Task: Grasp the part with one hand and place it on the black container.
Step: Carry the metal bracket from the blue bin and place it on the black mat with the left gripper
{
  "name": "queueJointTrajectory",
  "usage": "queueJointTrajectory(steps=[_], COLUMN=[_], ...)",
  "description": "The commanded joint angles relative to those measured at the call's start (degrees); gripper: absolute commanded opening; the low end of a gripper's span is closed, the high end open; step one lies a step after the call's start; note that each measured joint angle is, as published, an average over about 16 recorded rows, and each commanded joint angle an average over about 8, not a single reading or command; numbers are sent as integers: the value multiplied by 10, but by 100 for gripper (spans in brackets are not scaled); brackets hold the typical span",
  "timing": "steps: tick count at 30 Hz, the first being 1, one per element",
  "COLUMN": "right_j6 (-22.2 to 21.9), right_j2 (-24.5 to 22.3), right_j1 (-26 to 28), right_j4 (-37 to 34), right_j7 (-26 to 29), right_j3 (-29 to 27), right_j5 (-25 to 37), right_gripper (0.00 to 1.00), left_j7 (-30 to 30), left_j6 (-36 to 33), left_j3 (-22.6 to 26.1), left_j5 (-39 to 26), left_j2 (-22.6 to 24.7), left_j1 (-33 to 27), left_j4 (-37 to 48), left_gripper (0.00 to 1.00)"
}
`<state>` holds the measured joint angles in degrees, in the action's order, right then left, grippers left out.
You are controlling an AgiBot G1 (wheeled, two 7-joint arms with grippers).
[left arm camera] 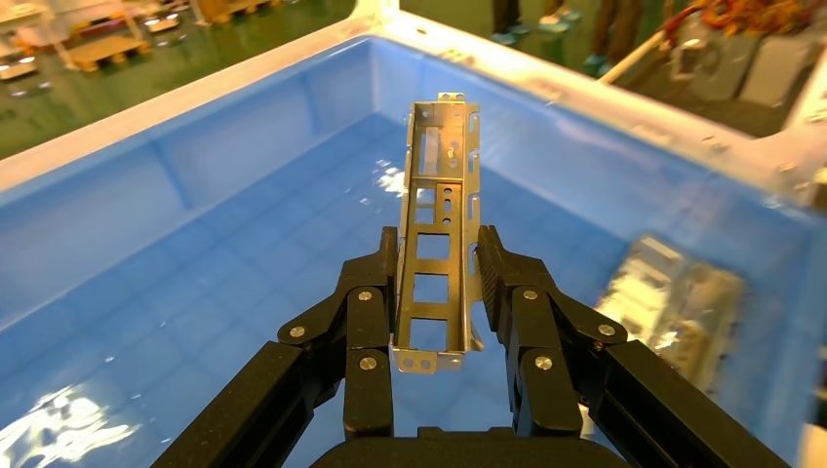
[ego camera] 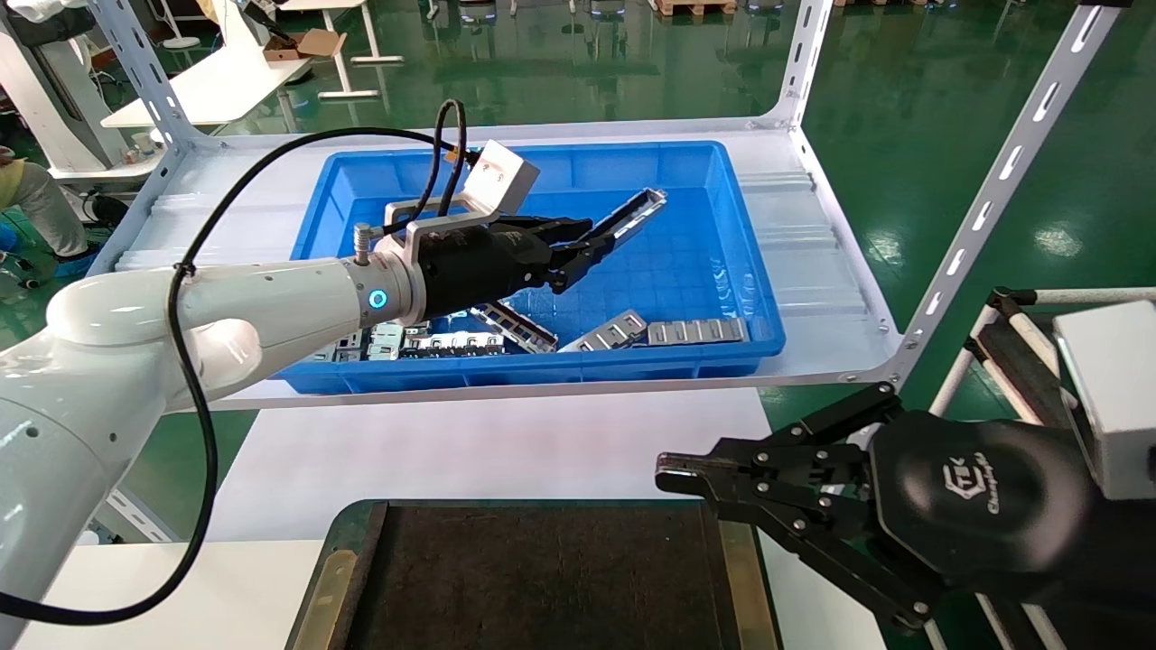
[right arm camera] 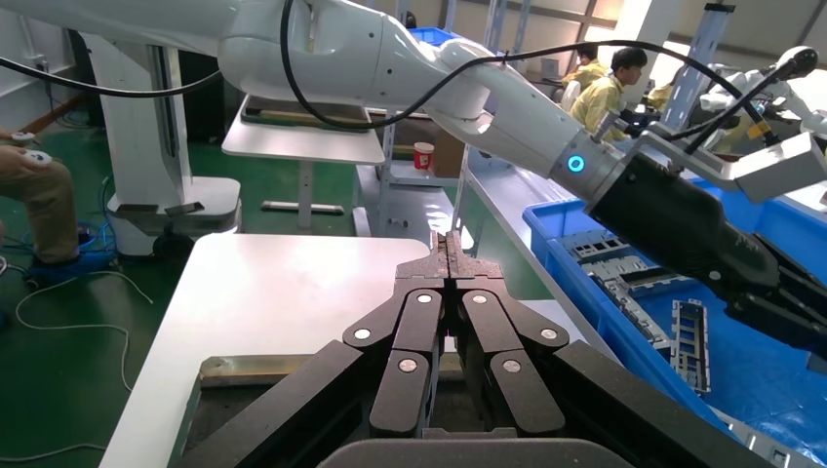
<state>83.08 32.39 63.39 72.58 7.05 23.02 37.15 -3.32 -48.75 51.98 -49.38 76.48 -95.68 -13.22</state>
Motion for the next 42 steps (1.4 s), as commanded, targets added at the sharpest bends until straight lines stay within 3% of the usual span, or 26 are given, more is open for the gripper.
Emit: queueJointTrajectory(steps=[1, 16, 24, 34, 42], right_j6=[0, 0, 0, 0, 0], right_j2=[0, 0, 0, 0, 0], right_j1=[0, 0, 0, 0, 0], right_j4=[0, 0, 0, 0, 0], right_j7=[0, 0, 0, 0, 0], right_j3=[0, 0, 0, 0, 0], right_j5=[0, 0, 0, 0, 0], right_gripper=[0, 0, 0, 0, 0], left_j7=[-8, -23, -14, 25, 75], left_j6=[-19, -250, -320, -321, -235], left_j3=[-3, -16, -15, -7, 2], left_j5=[8, 42, 50, 58, 63], left_j2=[-3, -57, -94, -162, -222], left_j1=[-4, -1, 39, 151, 269], left_j4=[5, 12, -38, -198, -345], left_gripper=[0, 0, 0, 0, 0])
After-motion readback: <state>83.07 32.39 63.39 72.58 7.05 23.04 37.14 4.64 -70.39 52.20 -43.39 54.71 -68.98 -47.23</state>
